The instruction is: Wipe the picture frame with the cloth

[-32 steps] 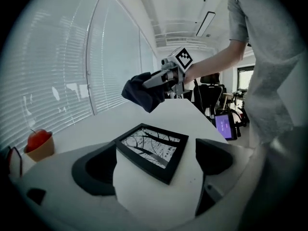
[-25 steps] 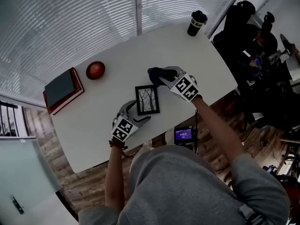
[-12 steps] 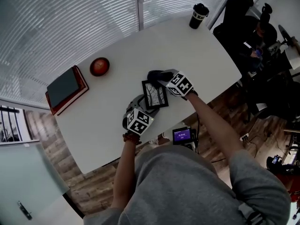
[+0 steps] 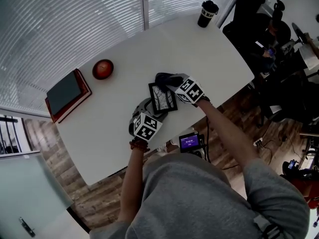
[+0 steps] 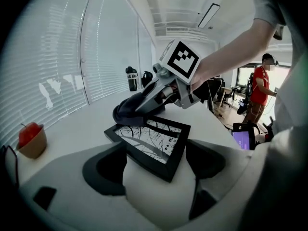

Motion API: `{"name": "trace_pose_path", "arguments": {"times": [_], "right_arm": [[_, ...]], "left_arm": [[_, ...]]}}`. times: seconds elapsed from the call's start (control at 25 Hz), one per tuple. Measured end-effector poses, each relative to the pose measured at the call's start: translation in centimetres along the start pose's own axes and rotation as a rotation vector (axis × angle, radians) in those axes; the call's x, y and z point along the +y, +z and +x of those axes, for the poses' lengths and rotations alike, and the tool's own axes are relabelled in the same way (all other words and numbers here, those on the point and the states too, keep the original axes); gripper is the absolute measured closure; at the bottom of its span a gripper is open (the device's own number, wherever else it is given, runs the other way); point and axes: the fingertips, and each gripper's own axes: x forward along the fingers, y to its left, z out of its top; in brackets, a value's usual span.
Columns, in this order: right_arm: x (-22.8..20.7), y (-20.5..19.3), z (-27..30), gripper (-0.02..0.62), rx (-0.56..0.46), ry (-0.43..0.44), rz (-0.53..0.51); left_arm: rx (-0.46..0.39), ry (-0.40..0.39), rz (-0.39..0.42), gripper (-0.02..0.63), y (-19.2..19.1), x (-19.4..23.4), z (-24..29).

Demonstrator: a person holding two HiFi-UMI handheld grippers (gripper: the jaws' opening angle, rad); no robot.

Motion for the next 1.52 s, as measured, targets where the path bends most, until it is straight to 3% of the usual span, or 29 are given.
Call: {"name": "trace_pose_path", "arguments": {"times": [0.68,1.52], "right_arm": [[3.2,-1.8,-2.2,0.495,-0.018,0.031,-0.001],[7.5,-4.1,-5.1,0.499,-0.040,0.104,0.122]], "left_arm": [[0.003,0.002,0.000,0.232,-0.1,-0.1,0.0],[0.006,0.005,0.000,0.230,0.0,0.0,0.1]]}}
